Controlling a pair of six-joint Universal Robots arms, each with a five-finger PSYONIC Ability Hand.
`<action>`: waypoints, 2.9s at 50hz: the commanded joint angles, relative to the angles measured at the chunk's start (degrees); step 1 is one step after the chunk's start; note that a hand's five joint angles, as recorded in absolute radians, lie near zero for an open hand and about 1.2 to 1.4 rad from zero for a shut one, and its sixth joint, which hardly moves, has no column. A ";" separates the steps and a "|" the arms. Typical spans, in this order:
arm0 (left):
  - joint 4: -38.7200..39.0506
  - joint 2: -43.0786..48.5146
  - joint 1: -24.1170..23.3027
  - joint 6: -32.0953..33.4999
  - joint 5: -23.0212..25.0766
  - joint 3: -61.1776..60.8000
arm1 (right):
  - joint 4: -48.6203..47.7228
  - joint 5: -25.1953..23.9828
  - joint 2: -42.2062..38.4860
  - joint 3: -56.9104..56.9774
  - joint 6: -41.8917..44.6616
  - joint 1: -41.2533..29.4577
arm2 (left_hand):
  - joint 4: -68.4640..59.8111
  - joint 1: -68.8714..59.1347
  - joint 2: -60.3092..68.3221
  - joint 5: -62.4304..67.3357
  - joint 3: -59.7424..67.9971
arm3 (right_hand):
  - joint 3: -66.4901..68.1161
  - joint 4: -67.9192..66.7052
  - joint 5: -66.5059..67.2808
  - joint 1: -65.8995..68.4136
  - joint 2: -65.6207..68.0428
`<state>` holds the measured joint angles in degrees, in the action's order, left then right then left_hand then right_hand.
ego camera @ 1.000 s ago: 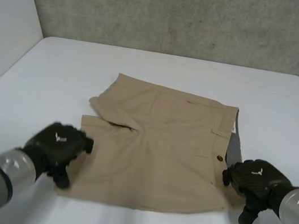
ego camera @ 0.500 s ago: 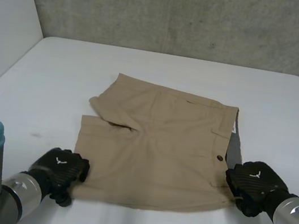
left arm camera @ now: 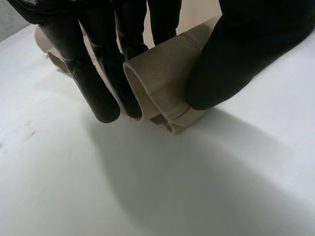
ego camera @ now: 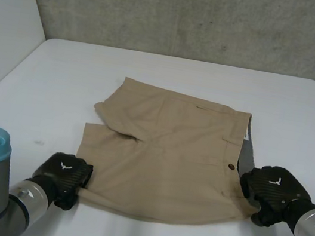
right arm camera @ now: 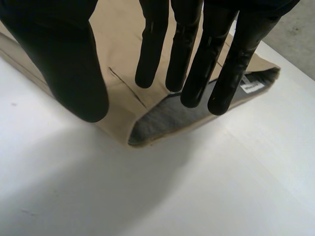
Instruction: Fold the shorts.
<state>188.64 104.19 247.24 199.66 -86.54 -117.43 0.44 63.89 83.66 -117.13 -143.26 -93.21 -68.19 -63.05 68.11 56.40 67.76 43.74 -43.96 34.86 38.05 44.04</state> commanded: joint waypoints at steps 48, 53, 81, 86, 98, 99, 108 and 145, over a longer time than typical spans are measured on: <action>-26.86 -20.36 -2.55 9.69 0.50 9.84 | 34.29 -7.19 7.06 9.18 18.91 6.55 | -11.81 -16.95 11.89 13.60 12.24 | 36.26 -36.04 35.14 41.95 35.96; -17.80 -14.73 -2.64 11.45 0.50 15.11 | 30.07 -8.34 2.57 14.99 10.74 6.37 | -11.81 -16.95 11.89 13.60 12.24 | 36.26 -36.04 35.14 41.95 35.96; 10.43 46.45 -3.08 17.43 8.67 74.71 | -4.56 15.11 -34.00 49.72 -12.04 -9.18 | -11.81 -16.95 11.89 13.60 12.24 | 36.26 -36.04 35.14 41.95 35.96; 11.40 50.24 -2.73 17.43 9.73 78.50 | -12.47 19.24 -36.20 49.89 -11.60 -10.77 | -11.81 -16.95 11.89 13.60 12.24 | 36.26 -36.04 35.14 41.95 35.96; 27.38 50.24 -2.73 17.17 11.40 71.56 | -16.44 23.03 -40.25 52.44 -9.14 -12.61 | 51.17 46.04 -51.10 -49.38 -50.74 | -33.74 33.96 -34.86 -28.05 -34.04; 28.78 49.28 -2.73 17.17 11.31 70.33 | -16.35 22.94 -39.98 52.44 -9.40 -12.53 | 58.07 52.94 -58.00 -56.28 -57.64 | -33.74 33.96 -34.86 -28.05 -34.04; 30.20 39.44 -2.90 16.99 10.34 61.28 | -15.91 22.86 -29.54 49.37 -11.16 -11.82 | 57.80 52.67 -57.73 -56.02 -57.37 | -33.74 33.96 -34.86 -28.05 -34.04; 2.87 4.18 2.72 -14.48 -0.82 20.58 | -8.44 8.70 -19.85 20.80 -25.14 -1.98 | 54.61 49.48 -54.53 -52.82 -54.18 | -7.76 7.97 -8.87 -2.06 -8.05</action>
<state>190.96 109.09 249.76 184.91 -86.34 -94.75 -5.49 72.14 66.85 -97.09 -169.11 -94.84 -11.86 -11.85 11.72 2.58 12.02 28.34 -28.45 17.33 24.25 28.33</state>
